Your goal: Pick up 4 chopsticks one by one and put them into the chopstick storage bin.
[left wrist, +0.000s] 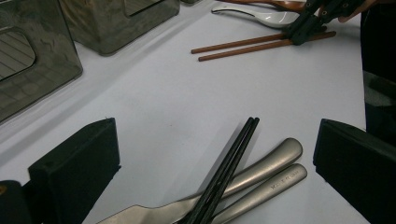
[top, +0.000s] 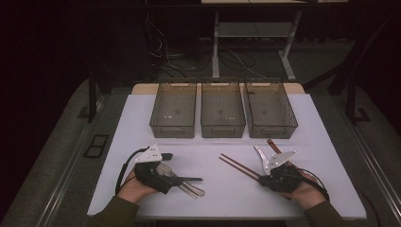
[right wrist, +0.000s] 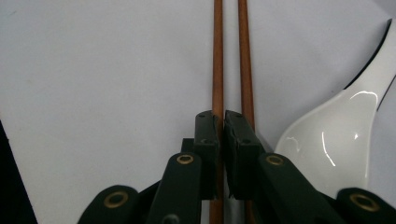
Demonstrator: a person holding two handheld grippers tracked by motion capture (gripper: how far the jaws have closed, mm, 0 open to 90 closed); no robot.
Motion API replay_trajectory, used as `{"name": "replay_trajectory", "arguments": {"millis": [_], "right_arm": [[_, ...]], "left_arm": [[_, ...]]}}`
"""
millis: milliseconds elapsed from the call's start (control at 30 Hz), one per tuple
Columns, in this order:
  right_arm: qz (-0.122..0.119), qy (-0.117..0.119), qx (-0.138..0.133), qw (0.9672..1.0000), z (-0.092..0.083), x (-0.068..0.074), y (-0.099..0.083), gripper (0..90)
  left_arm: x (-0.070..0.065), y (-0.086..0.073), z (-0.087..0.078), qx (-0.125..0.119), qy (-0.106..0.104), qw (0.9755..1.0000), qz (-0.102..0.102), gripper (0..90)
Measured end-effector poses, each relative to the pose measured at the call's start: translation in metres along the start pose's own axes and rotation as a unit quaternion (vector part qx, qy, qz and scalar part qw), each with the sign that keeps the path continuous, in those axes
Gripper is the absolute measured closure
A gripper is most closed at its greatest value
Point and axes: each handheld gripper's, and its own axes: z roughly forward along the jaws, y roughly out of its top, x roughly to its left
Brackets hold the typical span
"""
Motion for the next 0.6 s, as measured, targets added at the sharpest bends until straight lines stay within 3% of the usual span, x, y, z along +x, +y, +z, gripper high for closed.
{"name": "replay_trajectory", "arguments": {"millis": [133, 600], "right_arm": [[0.002, 0.0, 0.0, 1.0, 0.0, -0.001, 0.001, 84.1], [0.02, 0.007, -0.045, 0.9988, -0.016, -0.007, 0.002, 84.1]], "left_arm": [[0.0, 0.0, 0.0, -0.001, 0.0, 1.0, 0.0, 0.0], [0.0, 0.0, 0.0, 0.0, -0.001, 1.0, 0.0, 0.0]]}}
